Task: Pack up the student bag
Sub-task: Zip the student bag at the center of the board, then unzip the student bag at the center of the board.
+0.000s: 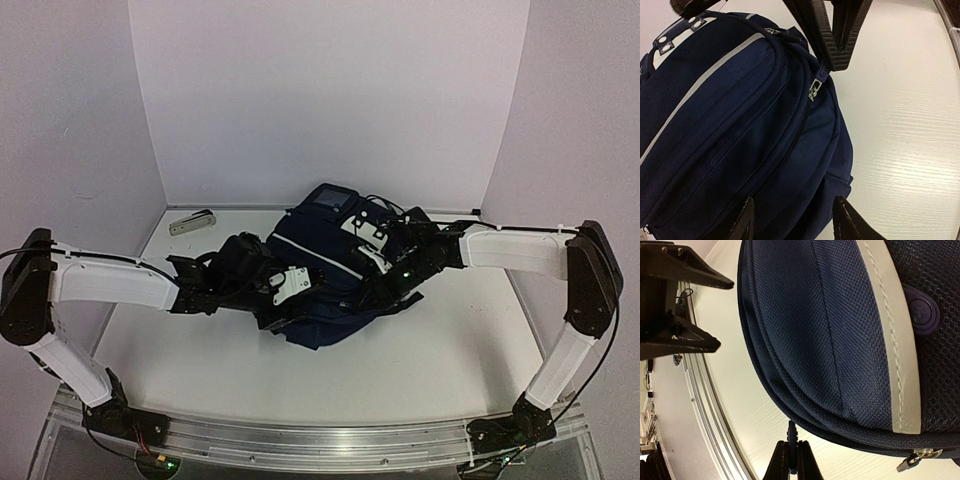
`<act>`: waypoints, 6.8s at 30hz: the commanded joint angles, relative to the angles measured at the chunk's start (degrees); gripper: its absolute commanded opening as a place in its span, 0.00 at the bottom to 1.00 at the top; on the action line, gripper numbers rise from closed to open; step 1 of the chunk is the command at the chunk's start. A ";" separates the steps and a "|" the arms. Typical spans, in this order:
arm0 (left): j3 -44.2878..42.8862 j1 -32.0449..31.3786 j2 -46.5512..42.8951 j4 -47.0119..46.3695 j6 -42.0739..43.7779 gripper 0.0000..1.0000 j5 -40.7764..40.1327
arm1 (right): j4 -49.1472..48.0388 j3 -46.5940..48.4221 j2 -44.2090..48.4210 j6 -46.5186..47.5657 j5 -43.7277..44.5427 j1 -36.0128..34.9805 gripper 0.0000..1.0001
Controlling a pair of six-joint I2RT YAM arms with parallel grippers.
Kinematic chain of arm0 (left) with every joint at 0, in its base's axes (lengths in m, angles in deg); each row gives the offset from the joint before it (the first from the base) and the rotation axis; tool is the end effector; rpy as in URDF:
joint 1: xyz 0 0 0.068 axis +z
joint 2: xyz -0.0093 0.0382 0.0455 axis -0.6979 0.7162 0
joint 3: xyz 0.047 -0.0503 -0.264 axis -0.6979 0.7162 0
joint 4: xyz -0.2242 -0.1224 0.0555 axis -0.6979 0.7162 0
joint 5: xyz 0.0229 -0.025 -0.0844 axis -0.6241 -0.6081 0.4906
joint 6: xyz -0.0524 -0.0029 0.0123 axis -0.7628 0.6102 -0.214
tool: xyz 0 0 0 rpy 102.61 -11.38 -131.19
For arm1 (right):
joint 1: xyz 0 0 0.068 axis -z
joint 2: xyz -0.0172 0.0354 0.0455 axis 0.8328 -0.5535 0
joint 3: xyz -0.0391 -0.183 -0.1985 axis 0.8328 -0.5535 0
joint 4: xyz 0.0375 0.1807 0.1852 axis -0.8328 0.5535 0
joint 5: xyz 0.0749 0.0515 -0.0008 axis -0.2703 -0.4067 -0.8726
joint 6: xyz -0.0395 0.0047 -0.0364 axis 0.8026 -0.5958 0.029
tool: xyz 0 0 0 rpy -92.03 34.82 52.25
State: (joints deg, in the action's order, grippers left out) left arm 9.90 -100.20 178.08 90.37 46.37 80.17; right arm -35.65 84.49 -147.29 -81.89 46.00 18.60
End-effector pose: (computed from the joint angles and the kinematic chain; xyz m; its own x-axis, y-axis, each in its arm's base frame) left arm 0.1854 -0.2792 0.2213 0.0992 0.6858 -0.7210 0.9204 0.2122 0.3284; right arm 0.2687 0.2378 0.2228 -0.6253 -0.5261 -0.5764 -0.7776 0.3571 0.5176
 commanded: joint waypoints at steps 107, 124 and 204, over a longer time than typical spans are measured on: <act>-10.69 -4.68 10.40 -10.68 1.81 0.39 -7.48 | 2.21 4.59 2.36 5.62 -1.91 24.23 0.44; -5.77 -2.10 0.15 -3.75 -18.51 0.82 -7.59 | 2.90 1.96 3.32 9.16 0.58 11.61 0.52; -1.82 -4.85 -2.64 -13.25 -33.20 1.00 -5.24 | -1.03 -1.02 13.26 -5.06 -5.70 8.34 0.64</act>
State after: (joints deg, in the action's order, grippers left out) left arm 10.48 -104.42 175.70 77.31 18.05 70.46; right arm -36.15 84.86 -136.56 -86.51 40.28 24.00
